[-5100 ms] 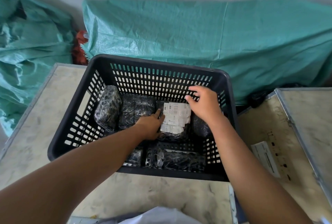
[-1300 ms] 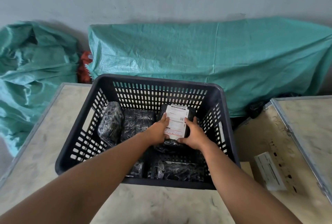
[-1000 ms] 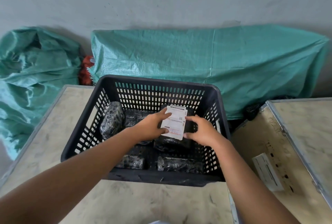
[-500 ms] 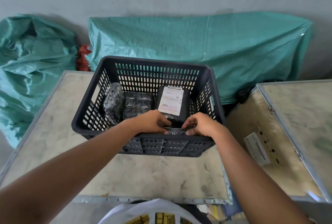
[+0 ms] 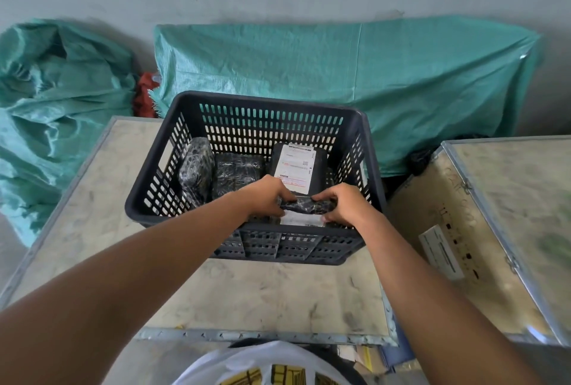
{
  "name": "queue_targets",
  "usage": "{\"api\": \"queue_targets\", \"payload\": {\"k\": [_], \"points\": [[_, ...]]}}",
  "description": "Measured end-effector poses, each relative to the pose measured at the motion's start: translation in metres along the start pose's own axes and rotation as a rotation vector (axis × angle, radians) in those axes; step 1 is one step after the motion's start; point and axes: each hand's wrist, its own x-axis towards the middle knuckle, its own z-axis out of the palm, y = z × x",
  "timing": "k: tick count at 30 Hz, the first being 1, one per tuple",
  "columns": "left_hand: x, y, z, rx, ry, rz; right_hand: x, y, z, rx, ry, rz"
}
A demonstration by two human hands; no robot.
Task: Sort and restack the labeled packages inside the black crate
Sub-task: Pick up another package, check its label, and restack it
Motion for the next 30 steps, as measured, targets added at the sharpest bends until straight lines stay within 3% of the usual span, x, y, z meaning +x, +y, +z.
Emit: {"api": "queue_targets", "payload": {"k": [6,15,20,23,27,30], "points": [[-0.019,-0.004,-0.017,-0.155,0.219,0.087,-0.02,0.001,-0.019,0.171,0.125,-0.192],[-0.04,0.019,-0.086,-0.693,0.612,0.342,-0.052,-0.034,-0.128,0.393,0.153,-0.355],[-0.039,0.023,-0.085,-0.743,0.482,0.389,-0.056,-0.04,-0.173,0.57,0.131,-0.43],[-0.033,0.028,-0.078,-0.819,0.499,0.382,-0.048,-0.042,-0.182,0.561,0.117,-0.438],[-0.023,0.019,-0.074,-0.942,0.524,0.285,-0.032,-0.043,-0.162,0.52,0.294,-0.451],[-0.017,0.008,-0.074,-1.029,0.527,0.234,-0.024,-0.042,-0.132,0.464,0.281,-0.469]]}}
